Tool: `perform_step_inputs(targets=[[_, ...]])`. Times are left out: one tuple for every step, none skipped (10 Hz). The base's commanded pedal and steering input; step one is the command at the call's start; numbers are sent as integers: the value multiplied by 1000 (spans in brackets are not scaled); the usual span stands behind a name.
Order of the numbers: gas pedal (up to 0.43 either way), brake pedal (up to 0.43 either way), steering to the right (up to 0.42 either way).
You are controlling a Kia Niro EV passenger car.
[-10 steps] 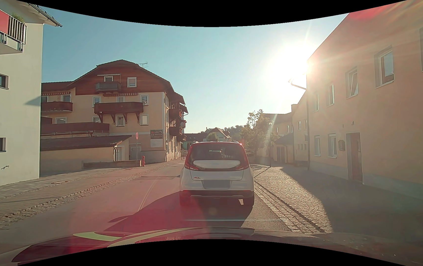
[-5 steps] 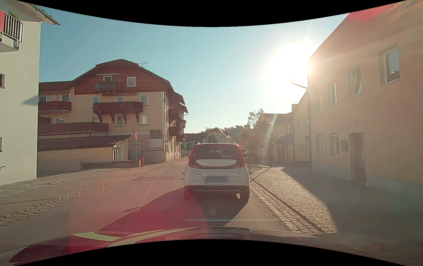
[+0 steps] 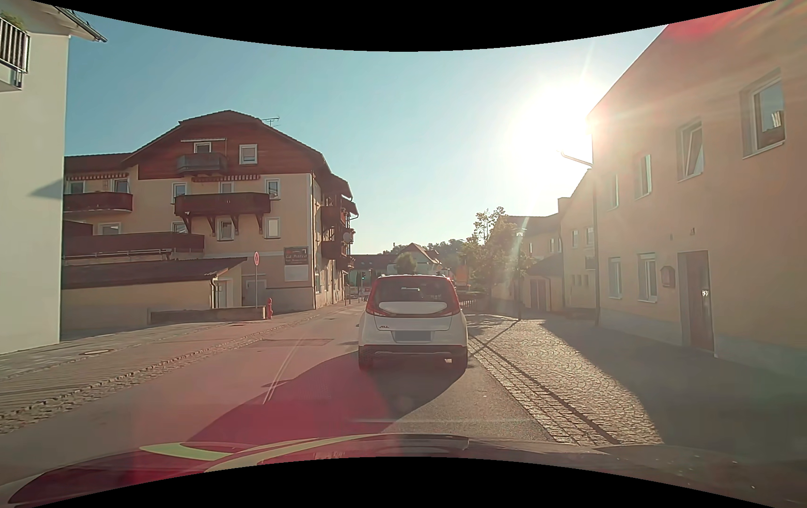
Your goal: Follow the waypoints while adhering to traffic rules and regulations
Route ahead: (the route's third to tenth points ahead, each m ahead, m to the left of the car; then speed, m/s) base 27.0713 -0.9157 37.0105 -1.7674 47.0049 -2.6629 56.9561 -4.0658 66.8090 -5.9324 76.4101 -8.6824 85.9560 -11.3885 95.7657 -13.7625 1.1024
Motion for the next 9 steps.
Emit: perform_step_inputs(targets=[[0,0,-3],[0,0,-3],[0,0,-3],[0,0,-3],[0,0,-3],[0,0,-3],[0,0,-3],[0,0,-3],[0,0,-3]])
